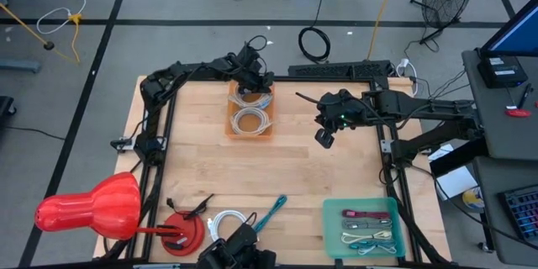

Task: Pick & Place USB Port
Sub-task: Put the brown usb cable into the orange bin

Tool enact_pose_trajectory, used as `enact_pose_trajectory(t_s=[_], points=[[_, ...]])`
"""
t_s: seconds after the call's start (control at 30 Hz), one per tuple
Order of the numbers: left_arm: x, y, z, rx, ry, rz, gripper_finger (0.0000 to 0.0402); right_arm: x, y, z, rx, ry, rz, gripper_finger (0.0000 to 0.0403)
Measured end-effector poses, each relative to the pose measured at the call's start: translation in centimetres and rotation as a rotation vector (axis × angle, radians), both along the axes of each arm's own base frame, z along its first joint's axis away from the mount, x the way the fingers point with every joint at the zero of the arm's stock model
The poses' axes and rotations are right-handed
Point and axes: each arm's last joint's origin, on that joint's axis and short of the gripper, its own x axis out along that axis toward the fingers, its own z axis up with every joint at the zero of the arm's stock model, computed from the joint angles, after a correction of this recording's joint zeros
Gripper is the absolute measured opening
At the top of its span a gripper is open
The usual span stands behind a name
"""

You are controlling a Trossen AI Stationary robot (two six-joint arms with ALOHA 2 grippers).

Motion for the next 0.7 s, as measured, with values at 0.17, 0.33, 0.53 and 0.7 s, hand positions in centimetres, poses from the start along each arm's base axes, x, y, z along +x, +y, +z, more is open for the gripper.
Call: enact_pose_trajectory(t_s=[0.17,0.33,0.53,0.7], points=[[-0.23,-0.23,-0.26,-0.017,0.048,0.009,0.0000,0.00,0.01,0.00,0.000,0.000,0.000,0.0029],[-0.26,-0.75,-0.70,-0.004,0.110,-0.005,0.0000,-0.01,0.00,0.00,0.000,0.001,0.000,0.0029],[-0.24,-0.81,-0.84,0.000,0.118,0.001,0.0000,-0.01,0.01,-0.01,-0.001,0.002,0.002,0.0029],[0.15,-0.58,-0.48,0.007,0.051,-0.009,0.0000,-0.01,0.00,-0.01,-0.002,0.003,0.004,0.0029]])
